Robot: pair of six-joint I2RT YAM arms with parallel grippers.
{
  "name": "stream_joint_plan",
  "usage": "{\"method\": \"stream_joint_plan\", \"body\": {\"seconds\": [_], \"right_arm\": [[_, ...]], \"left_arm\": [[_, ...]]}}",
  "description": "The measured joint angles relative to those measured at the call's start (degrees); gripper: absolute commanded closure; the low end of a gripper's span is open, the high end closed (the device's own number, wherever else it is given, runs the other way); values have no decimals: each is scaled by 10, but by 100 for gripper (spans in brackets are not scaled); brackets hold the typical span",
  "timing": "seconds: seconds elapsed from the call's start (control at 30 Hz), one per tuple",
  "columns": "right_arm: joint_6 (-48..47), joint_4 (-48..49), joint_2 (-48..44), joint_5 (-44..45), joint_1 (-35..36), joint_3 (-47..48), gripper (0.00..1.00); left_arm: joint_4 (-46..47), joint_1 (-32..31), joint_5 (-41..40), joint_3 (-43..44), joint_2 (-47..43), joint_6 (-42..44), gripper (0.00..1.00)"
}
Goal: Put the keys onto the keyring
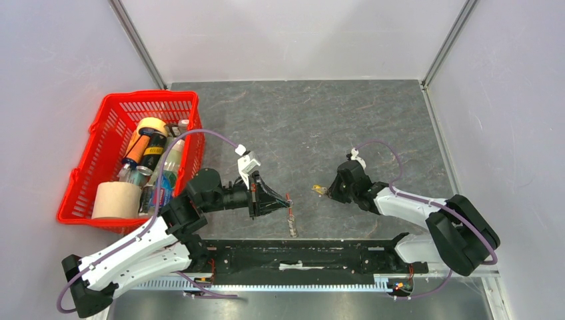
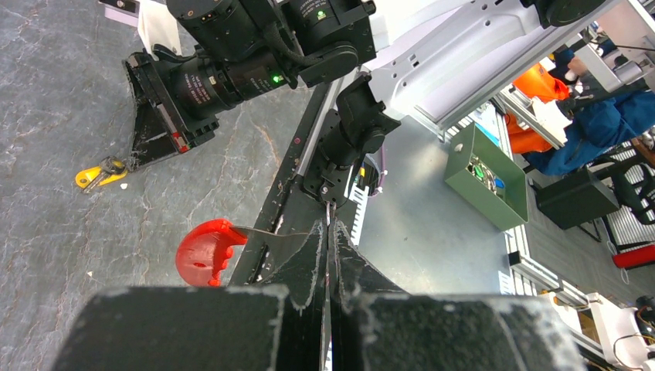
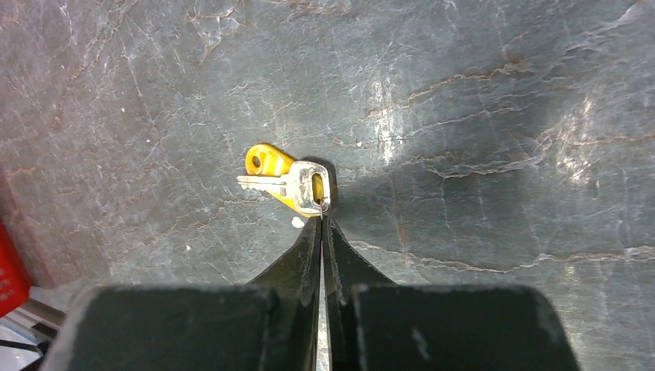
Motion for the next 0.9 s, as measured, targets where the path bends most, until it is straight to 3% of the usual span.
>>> {"method": "stream_joint_plan", "body": {"seconds": [0.23, 0.47, 0.9], "right_arm": [[-5, -12, -9, 7, 0, 0, 100], [-57, -83, -91, 3, 0, 18, 100], [-244, -294, -176, -146, 4, 236, 100]], "left_arm": [[0, 0, 1, 0, 0, 0, 98], [0, 0, 10, 0, 1, 0, 98], [-4, 0, 11, 10, 0, 3, 98]]}}
